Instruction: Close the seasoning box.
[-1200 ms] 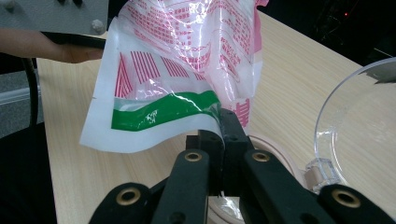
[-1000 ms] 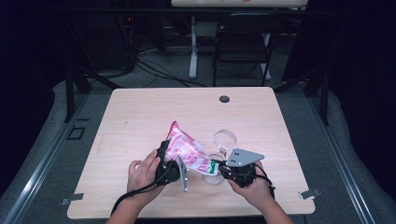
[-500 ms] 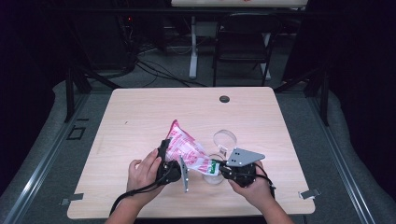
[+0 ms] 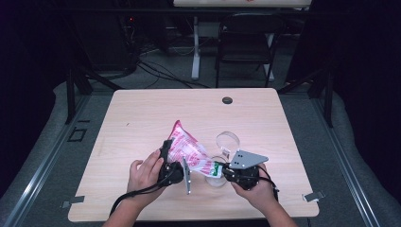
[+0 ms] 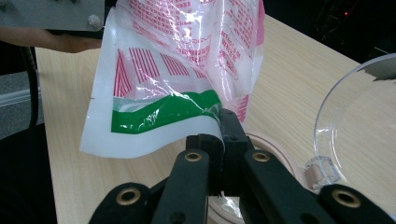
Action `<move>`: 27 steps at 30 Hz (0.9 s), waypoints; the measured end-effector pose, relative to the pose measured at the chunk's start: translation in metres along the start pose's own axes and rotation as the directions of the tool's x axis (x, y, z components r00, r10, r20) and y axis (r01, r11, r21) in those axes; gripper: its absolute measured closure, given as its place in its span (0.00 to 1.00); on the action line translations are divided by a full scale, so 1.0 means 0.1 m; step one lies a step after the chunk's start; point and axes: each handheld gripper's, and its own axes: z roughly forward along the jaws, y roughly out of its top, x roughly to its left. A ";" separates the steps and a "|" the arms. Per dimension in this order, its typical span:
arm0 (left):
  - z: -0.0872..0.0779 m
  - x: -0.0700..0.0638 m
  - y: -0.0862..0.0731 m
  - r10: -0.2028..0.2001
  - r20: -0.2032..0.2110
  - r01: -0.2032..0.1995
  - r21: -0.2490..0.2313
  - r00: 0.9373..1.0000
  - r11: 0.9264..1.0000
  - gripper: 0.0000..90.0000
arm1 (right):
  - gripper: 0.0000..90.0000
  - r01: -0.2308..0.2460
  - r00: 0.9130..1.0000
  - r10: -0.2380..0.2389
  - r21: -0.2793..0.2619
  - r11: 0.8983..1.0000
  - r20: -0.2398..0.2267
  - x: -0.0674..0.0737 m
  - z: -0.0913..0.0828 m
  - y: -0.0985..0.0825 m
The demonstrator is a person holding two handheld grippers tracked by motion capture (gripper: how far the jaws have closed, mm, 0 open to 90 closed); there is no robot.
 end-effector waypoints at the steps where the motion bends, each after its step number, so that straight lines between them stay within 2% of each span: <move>1: 0.00 0.01 0.00 0.003 0.002 -0.003 0.004 1.000 1.000 0.66 | 1.00 -0.001 1.000 0.001 -0.001 1.000 0.000 0.00 0.00 0.00; 27: -0.02 0.07 0.03 0.040 -0.012 -0.040 -0.007 0.999 0.999 0.66 | 1.00 -0.004 1.000 0.004 -0.009 1.000 0.004 0.00 -0.01 0.00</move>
